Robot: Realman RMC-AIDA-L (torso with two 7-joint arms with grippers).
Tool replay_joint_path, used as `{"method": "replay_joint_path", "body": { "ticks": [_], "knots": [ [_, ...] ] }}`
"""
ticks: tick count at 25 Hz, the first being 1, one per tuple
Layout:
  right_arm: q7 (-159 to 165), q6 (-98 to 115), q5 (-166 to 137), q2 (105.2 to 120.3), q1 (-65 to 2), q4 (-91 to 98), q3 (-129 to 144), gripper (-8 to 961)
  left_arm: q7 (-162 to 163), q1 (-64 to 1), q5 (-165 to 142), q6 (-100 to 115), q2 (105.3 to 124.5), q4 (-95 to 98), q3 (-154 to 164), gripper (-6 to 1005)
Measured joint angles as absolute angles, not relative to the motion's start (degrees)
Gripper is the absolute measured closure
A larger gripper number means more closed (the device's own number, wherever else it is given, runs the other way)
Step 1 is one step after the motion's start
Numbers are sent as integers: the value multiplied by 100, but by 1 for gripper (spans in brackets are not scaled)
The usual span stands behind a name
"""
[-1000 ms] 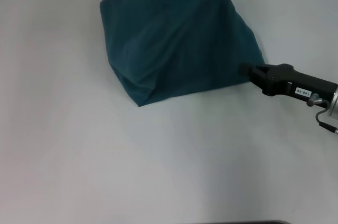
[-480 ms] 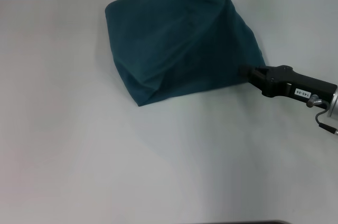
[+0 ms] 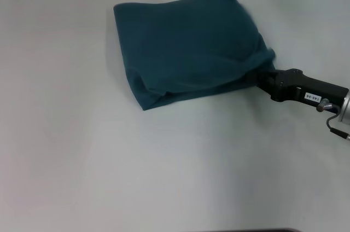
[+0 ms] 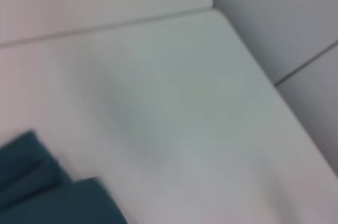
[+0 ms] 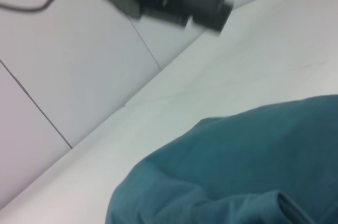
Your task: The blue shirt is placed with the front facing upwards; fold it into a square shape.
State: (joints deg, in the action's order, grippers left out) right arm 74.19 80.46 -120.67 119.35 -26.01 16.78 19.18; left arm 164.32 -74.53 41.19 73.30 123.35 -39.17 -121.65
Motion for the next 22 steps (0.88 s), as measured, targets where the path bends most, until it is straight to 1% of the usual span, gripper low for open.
{"method": "replay_joint_path", "body": {
  "ticks": [2, 7, 10, 13, 18, 20, 21, 22],
  "knots": [
    [7430, 8008, -12068, 11935, -2600, 1678, 1941, 929, 16397, -7378, 4197, 7202, 12365, -4065, -12182, 798],
    [7564, 7998, -12069, 11911, -2595, 1679, 1997, 927, 16299, -6967, 4425, 7329, 12363, -4656, -12184, 574],
    [7855, 8140, -12176, 11855, -2594, 1723, 2047, 926, 16313, -6553, 4470, 7601, 12340, -5164, -12273, 511],
    [8451, 8652, -12451, 11765, -2568, 1999, 2173, 925, 16304, -6038, 4619, 7858, 12325, -5627, -12501, 447],
    [9028, 9811, -12423, 11728, -2366, 2649, 2124, 924, 16204, -5112, 5226, 8158, 12201, -6250, -12636, 342],
    [9256, 10167, -12203, 11722, -2305, 2987, 2086, 923, 16102, -4692, 5570, 8250, 12178, -6467, -12657, 136],
    [9428, 10287, -12090, 11709, -2299, 3160, 2081, 923, 16102, -4692, 5570, 8250, 12178, -6467, -12657, 121],
    [9637, 10358, -11984, 11680, -2307, 3330, 2079, 923, 15908, -4142, 6083, 8298, 12175, -6639, -12693, 106]
  ]
}}
